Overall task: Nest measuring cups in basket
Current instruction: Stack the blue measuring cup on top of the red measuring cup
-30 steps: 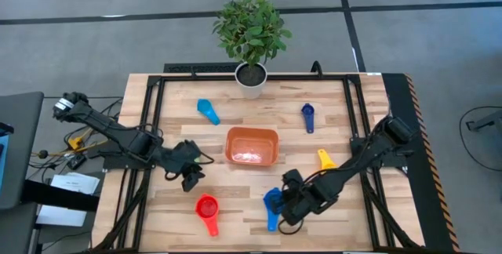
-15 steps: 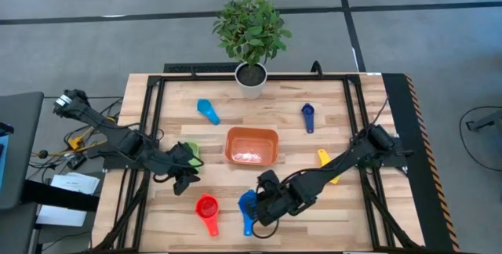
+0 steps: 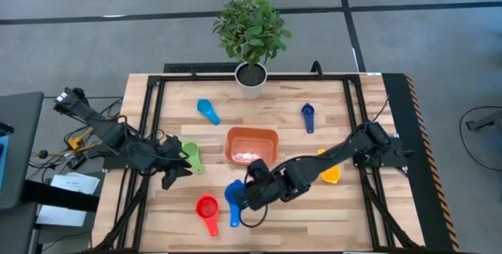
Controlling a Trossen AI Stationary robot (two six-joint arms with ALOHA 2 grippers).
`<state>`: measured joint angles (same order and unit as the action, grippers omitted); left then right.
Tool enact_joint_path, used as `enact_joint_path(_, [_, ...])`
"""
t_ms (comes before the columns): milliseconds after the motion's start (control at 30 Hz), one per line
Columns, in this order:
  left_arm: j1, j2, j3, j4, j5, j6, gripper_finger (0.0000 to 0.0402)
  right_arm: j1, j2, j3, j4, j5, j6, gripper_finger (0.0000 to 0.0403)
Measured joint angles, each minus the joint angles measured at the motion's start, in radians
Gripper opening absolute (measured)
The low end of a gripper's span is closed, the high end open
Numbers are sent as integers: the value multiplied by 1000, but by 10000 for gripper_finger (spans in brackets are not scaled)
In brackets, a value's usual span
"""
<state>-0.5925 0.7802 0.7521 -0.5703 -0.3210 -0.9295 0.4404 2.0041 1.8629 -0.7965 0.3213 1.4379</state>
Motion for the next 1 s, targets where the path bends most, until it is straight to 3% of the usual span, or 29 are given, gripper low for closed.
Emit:
enact_joint_path(267, [-17, -36, 0, -50, -8, -12, 137, -28, 9, 3, 169, 8, -48, 12])
enact_joint_path(1000, [-17, -35, 0, -94, -31, -23, 137, -83, 13, 1, 374, 62, -100, 10])
